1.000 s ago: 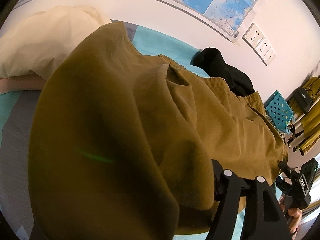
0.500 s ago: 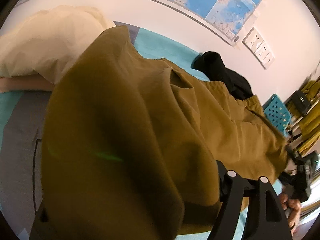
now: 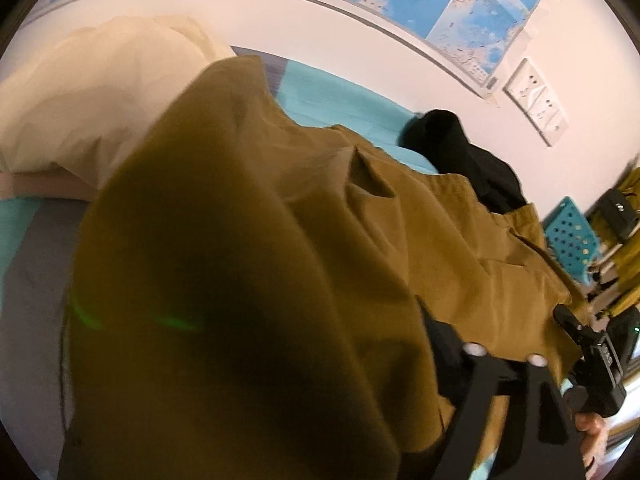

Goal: Fold large clothes
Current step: 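Grasp the folded mustard jacket bundle with both tools, then lift the jacket bundle with both tools and carry it onto the cream pillow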

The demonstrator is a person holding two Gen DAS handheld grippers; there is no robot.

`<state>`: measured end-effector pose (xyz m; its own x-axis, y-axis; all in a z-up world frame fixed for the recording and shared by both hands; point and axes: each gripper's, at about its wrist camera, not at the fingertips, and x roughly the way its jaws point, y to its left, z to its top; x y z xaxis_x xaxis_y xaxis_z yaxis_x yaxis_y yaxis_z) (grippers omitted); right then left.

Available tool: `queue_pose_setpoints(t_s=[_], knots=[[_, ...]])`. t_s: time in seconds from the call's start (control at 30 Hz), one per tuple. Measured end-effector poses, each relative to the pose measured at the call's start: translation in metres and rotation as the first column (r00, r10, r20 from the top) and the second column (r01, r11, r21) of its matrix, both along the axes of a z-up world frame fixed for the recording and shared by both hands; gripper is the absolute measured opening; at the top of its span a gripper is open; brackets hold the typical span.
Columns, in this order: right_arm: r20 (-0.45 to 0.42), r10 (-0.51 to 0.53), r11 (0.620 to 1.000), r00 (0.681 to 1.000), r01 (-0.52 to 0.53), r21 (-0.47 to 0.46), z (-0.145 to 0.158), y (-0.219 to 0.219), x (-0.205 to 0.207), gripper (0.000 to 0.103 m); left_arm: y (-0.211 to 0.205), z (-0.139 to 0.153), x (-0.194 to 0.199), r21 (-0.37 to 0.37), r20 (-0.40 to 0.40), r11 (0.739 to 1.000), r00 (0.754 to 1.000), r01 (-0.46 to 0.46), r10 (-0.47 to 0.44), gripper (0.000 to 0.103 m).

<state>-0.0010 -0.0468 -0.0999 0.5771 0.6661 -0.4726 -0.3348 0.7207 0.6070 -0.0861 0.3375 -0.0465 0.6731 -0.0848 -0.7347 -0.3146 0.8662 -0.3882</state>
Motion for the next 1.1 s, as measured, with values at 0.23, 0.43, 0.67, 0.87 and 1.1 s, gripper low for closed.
queue_pose_setpoints(t_s=[0.23, 0.43, 0.67, 0.87, 1.1], knots=[[-0.030, 0.065, 0.989, 0.997, -0.061, 0.132, -0.004, -0.002, 0.011, 0.077, 0.001, 0.001, 0.003, 0.000, -0.018, 1.000, 1.000, 0.025, -0.025, 0.070], [0.060, 0.108, 0.992, 0.992, -0.112, 0.062, 0.030, 0.007, 0.003, 0.029, 0.005, 0.019, 0.005, 0.006, -0.033, 0.999, 0.999, 0.038, -0.038, 0.048], [0.302, 0.195, 0.978, 0.933, -0.206, 0.006, 0.135, 0.038, -0.019, 0.022, 0.022, 0.110, 0.004, 0.130, 0.122, 0.988, 0.988, 0.077, -0.093, 0.032], [0.476, 0.264, 0.955, 0.839, -0.295, -0.010, 0.224, 0.089, -0.020, 0.021, 0.072, 0.187, -0.013, 0.182, 0.277, 0.983, 0.960, -0.001, -0.050, 0.032], [0.586, 0.376, 0.889, 0.718, -0.458, -0.009, 0.271, 0.222, 0.003, 0.021, 0.176, 0.249, -0.037, 0.258, 0.390, 0.934, 0.911, -0.248, 0.134, 0.033]])
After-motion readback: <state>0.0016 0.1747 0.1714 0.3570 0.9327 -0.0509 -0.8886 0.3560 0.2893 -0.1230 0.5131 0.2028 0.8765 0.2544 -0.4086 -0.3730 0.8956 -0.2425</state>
